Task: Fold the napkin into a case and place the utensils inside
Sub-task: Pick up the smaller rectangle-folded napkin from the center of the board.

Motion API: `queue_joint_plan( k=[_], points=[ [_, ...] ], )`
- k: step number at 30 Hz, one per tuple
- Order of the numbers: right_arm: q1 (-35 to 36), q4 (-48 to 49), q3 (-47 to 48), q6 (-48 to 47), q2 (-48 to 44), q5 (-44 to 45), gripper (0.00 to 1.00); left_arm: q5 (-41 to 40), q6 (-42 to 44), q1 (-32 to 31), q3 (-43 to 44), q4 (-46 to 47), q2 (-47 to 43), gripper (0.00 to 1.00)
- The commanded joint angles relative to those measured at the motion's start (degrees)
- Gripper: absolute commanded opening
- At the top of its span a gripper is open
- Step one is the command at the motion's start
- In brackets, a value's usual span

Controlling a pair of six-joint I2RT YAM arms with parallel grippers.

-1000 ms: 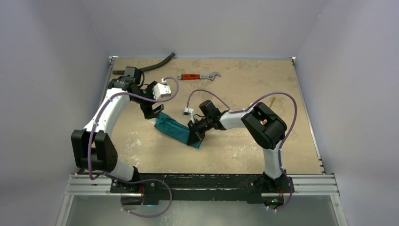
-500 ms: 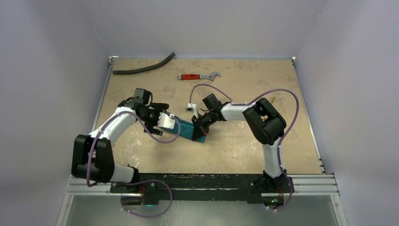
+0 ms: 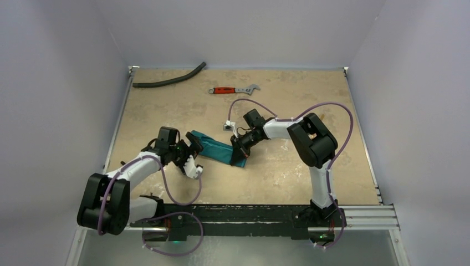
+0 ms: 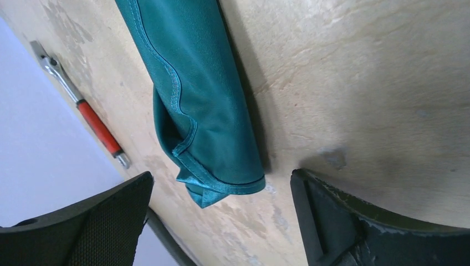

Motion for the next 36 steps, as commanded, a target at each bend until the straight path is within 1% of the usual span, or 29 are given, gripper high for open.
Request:
queue_joint_plan(
  k=[1,4,9,15,18,19,20,21,22,23,25,27,30,34,36],
  points=[
    [-0.3,-2.9,0.0,-3.4,1.3,1.1,0.00,-2.0,11.2,-0.1,0.4,3.5,3.7,0.90],
    [-0.3,-2.9,-0.2,-3.5,1.4,0.9,0.00,-3.2,14.3,-0.7,0.8,3.5,5.6,0.82],
    [-0.4,-2.2,-0.4,-3.6,1.6,-0.2,0.00,-5.6,14.6,-2.4,1.1,3.9,7.2,0.72],
    [-0.4,-1.4,-1.3,-3.7,1.0,-1.4,0.00,-8.0,10.9,-4.6,1.1,8.4,10.4,0.55],
    [-0.4,-1.1,-1.8,-3.8,0.7,-1.8,0.00,-8.9,10.4,-5.4,1.2,9.9,11.5,0.47],
    [-0.3,-1.1,-2.1,-3.8,0.6,-1.9,0.00,-9.4,10.4,-5.7,1.5,10.0,12.1,0.42],
    [-0.4,-1.1,-2.1,-3.8,0.6,-2.0,0.00,-9.8,9.9,-6.1,2.0,9.8,12.6,0.35],
    [-0.4,-1.2,-2.1,-3.8,0.7,-2.0,0.00,-10.2,9.2,-6.6,2.6,9.4,13.2,0.22],
    [-0.4,-1.3,-2.1,-3.9,0.8,-1.9,0.00,-10.5,8.8,-7.1,3.6,8.1,13.7,0.02],
    [-0.4,-1.4,-2.1,-4.0,0.8,-2.0,0.00,-10.5,8.1,-7.2,4.8,6.3,14.2,0.00],
    [-0.4,-1.5,-2.1,-4.1,0.9,-2.0,0.00,-9.7,5.4,-7.5,7.6,2.6,14.8,0.00],
    [-0.6,-1.7,-2.0,-4.1,0.6,-1.7,0.00,-9.2,3.2,-7.6,10.9,-3.3,15.2,0.00],
    [-1.3,-1.4,-1.5,-3.4,-1.4,0.8,0.00,-8.1,-0.8,-7.6,16.7,-14.8,14.9,0.00],
    [-2.5,3.1,-1.6,-0.9,-8.5,3.9,0.00,-5.3,-8.2,-7.7,26.4,-31.6,17.0,0.00],
    [-2.6,4.0,-1.1,-1.1,-11.1,5.0,0.00,-3.6,-12.4,-7.8,31.1,-39.1,19.2,0.00]
  ],
)
